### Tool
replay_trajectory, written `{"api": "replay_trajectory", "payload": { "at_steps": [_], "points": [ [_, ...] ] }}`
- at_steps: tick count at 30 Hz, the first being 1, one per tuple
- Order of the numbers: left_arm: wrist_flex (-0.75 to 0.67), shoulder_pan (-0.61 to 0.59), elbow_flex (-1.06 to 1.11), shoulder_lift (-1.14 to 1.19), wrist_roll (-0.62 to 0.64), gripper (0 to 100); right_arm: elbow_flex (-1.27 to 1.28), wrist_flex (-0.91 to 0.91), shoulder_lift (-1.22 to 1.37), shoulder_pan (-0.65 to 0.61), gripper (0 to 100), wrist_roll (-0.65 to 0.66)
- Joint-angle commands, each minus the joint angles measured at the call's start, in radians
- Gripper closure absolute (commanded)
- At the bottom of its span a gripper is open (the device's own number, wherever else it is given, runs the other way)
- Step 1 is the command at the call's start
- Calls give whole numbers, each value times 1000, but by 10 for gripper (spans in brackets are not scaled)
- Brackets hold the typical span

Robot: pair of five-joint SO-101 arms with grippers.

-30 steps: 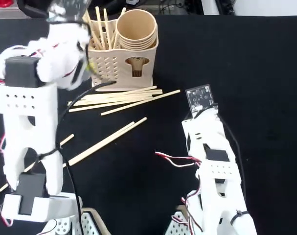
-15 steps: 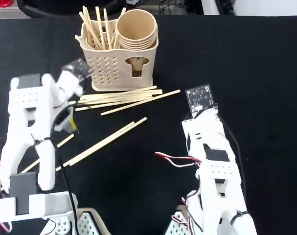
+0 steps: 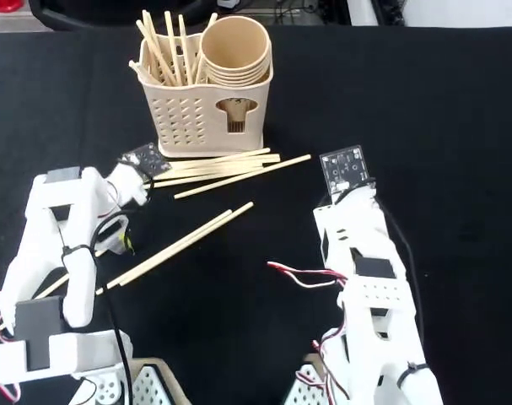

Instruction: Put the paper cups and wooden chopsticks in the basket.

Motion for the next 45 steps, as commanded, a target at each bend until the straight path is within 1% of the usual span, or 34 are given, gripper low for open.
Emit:
{"api": "replay_trajectory", "payload": {
  "at_steps": [1,4,7,9,11,13,15,22,25,32,37,39,42,45],
  "points": [
    [-28,-7,33,-5,-61,819,-36,8,-21,6,985,11],
    [-57,-4,93,-5,-107,833,-35,8,-21,6,985,11],
    [-130,-8,148,-5,-86,834,-35,8,-22,6,985,11],
    [-150,-10,170,-6,-80,834,-35,8,-22,6,985,11],
    [-146,-10,170,-6,-58,847,-35,8,-22,8,985,11],
    [-146,-2,174,-6,-20,905,-35,8,-24,9,985,11],
    [-146,1,176,-6,-9,951,-35,8,-24,9,985,11],
    [-54,2,170,-8,-9,958,-35,8,-24,9,985,11],
    [-54,-5,170,-15,-3,972,-35,8,-24,9,985,11],
    [-52,-1,148,-17,5,970,-35,8,-24,11,985,11],
    [-52,-7,33,-18,146,970,-35,8,-24,11,985,11],
    [-32,-4,-25,-34,221,970,-35,8,-24,11,985,11],
    [44,22,-111,-127,322,970,-35,8,-25,11,985,11],
    [60,56,-176,-288,456,970,-35,8,-25,11,985,11]
  ]
}}
